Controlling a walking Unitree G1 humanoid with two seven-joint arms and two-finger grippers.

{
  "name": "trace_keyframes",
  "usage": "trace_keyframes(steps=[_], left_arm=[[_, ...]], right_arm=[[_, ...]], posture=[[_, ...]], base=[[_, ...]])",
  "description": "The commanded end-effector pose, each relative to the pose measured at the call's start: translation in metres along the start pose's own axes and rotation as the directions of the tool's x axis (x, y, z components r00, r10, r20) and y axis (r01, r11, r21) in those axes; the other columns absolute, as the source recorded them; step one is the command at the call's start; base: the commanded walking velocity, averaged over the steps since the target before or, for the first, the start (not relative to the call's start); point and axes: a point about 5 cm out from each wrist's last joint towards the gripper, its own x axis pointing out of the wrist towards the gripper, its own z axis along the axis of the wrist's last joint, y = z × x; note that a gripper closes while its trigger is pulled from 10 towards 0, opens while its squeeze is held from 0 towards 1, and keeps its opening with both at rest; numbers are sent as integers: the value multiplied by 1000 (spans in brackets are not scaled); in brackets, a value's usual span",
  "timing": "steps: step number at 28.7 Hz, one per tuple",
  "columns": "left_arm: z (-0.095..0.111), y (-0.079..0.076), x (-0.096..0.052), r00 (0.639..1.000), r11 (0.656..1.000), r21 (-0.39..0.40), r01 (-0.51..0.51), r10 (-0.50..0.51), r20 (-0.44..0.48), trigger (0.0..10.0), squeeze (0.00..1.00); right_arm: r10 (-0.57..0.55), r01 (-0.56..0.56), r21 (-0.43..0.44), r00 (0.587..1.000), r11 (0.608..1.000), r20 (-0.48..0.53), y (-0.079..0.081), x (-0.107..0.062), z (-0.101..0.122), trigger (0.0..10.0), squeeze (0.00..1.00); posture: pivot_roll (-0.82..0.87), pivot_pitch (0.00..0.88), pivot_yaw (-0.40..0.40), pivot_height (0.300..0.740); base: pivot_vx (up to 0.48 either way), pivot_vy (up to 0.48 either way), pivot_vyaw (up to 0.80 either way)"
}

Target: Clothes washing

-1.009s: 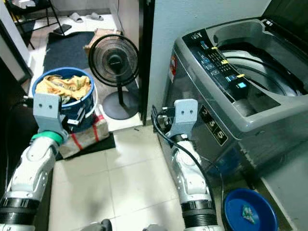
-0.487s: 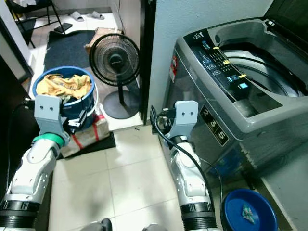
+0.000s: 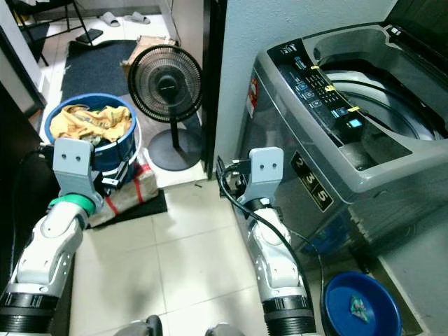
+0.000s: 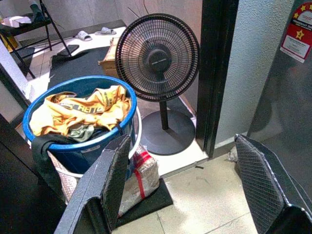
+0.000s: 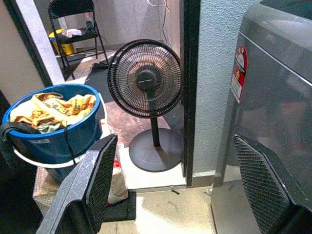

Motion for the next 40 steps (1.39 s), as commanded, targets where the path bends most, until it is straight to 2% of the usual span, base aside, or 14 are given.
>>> trace_keyframes(steps=[1,4,5,17,22,23,26,31,34,40], left_arm=[[-4,-4,-2,1000,1000,6,13,-13,-19,10000,0],[-4,-5,-1,1000,1000,12,19,-19,-22,10000,0],[-5,-6,-1,999,1000,14,22,-21,-25,10000,0],[-5,-7,0,999,1000,10,21,-21,-29,10000,0],[-5,-7,-1,999,1000,9,22,-22,-29,10000,0],[-6,-8,-1,999,1000,9,22,-22,-29,10000,0],[-6,-8,-1,999,1000,9,20,-20,-29,10000,0],[-6,-8,-1,999,1000,9,19,-19,-29,10000,0],[-6,-8,-1,999,1000,9,18,-18,-29,10000,0],[-5,-7,0,999,1000,11,18,-17,-29,10000,0]], right_arm=[[18,-18,-31,1000,999,-16,4,-2,-5,10000,102],[22,-22,-28,1000,999,-7,5,-2,-4,10000,55],[20,-20,-18,1000,1000,-2,5,-2,-3,10000,0],[22,-22,14,1000,1000,-9,3,-3,-4,10000,0],[17,-17,14,1000,1000,-13,2,-3,-5,10000,0],[10,-11,-13,999,1000,-35,1,-2,-7,10000,0],[11,-13,-44,999,999,-44,2,-2,-9,10000,0],[10,-11,-35,999,999,-36,2,-2,-8,10000,0],[2,-3,-13,1000,1000,-24,0,-2,-6,10000,0],[2,-4,-33,999,999,-54,1,-1,-10,10000,0]], posture=[[-22,95,28,740],[-21,95,28,740],[-25,91,28,740],[-26,82,25,740],[-29,80,23,740],[-29,80,23,740],[-29,81,22,740],[-28,83,22,740],[-29,84,23,740],[-26,86,26,740]], base=[[480,0,800],[480,0,800],[480,0,0],[480,0,0],[480,0,0],[480,0,0],[480,0,800],[480,0,800],[480,0,0],[480,0,377]])
